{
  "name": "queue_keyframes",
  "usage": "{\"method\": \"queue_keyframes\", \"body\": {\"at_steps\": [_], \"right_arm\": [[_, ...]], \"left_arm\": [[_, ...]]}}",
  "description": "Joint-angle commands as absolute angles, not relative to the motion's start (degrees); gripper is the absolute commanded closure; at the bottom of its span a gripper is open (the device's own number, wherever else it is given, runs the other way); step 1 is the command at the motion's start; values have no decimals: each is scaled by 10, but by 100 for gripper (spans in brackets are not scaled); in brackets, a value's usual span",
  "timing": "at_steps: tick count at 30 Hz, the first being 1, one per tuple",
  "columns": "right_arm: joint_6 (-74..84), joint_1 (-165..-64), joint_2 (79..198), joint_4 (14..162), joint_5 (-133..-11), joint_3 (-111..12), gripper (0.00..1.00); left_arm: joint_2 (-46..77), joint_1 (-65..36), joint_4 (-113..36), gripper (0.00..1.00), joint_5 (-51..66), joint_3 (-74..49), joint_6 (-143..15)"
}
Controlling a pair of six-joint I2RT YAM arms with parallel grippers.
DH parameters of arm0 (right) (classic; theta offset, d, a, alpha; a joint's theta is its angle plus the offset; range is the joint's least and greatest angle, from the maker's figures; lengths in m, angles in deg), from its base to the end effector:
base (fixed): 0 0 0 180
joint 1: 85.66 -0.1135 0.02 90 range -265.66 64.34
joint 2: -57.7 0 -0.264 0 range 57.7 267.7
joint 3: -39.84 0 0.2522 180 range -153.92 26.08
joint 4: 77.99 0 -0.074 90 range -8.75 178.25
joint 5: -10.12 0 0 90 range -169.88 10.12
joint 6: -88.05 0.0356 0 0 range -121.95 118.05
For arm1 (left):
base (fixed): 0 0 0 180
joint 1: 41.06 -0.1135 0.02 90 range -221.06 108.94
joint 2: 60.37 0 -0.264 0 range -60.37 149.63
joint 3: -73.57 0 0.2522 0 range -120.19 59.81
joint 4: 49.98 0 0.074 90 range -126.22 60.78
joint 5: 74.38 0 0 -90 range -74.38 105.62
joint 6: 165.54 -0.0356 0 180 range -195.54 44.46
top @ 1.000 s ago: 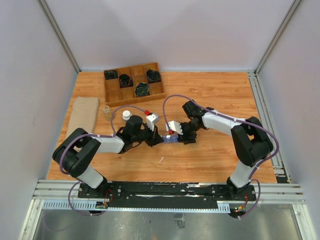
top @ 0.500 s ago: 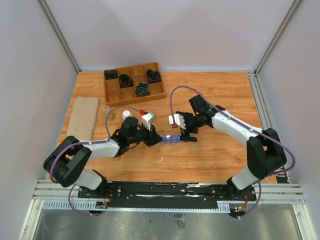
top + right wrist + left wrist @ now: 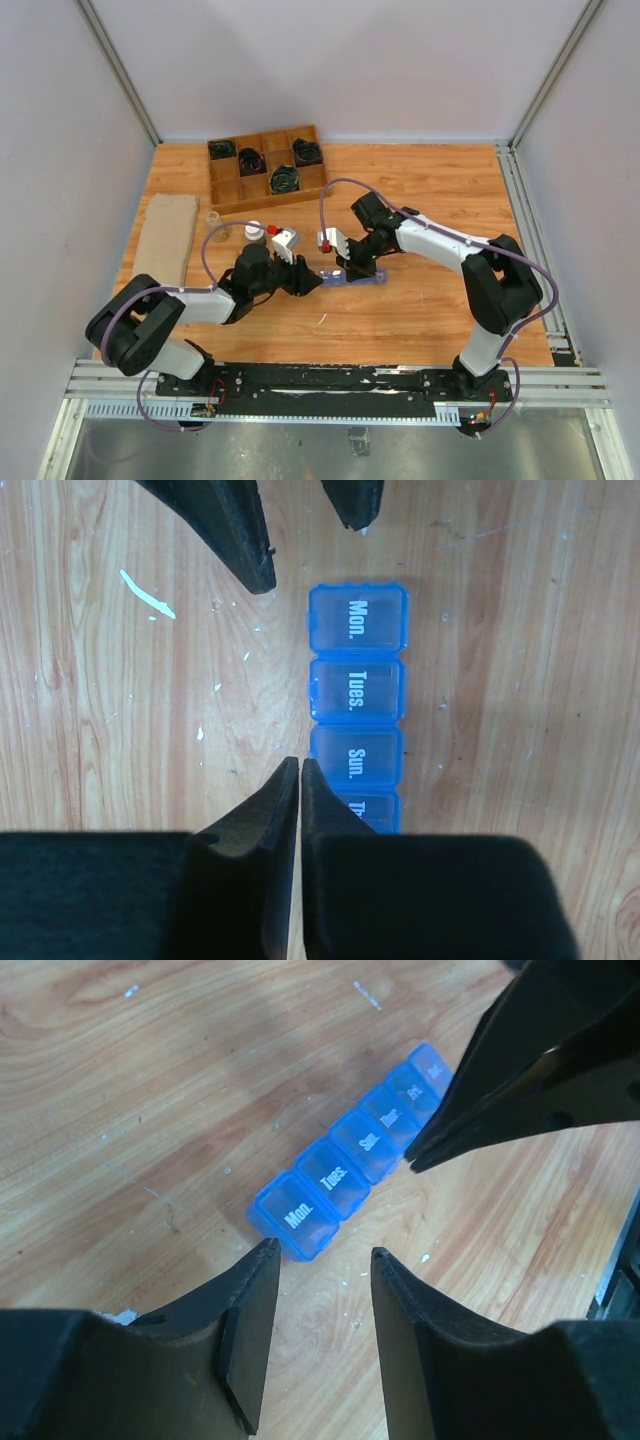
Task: Sort the pills into containers
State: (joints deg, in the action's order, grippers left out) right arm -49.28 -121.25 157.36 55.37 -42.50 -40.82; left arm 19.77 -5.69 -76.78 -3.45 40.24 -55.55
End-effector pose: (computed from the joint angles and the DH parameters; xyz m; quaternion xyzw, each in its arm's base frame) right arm 0.2679 0.2183 0.1985 -0.6637 0.6492 0.2912 0.2308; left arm 0.1959 -0.1534 0.1529 0.2023 0.7879 -0.3829 0.4378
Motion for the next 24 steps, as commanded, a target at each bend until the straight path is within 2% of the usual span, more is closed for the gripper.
{"method": "queue_keyframes", "body": {"at_steps": [1, 7, 18, 24], "right_arm": [[-449, -1219, 1571, 556, -456, -417, 99], [-446, -1227, 1590, 553, -465, -422, 99], [-419, -1228, 1527, 562, -439, -436, 99], [-414, -1230, 1588, 563, -457, -430, 100]], "left_arm": [[234, -64, -791, 54, -33, 385, -548], [270, -67, -788, 53, -48, 364, -537], [291, -69, -778, 54, -54, 354, -533], [301, -70, -775, 56, -55, 348, -533]]}}
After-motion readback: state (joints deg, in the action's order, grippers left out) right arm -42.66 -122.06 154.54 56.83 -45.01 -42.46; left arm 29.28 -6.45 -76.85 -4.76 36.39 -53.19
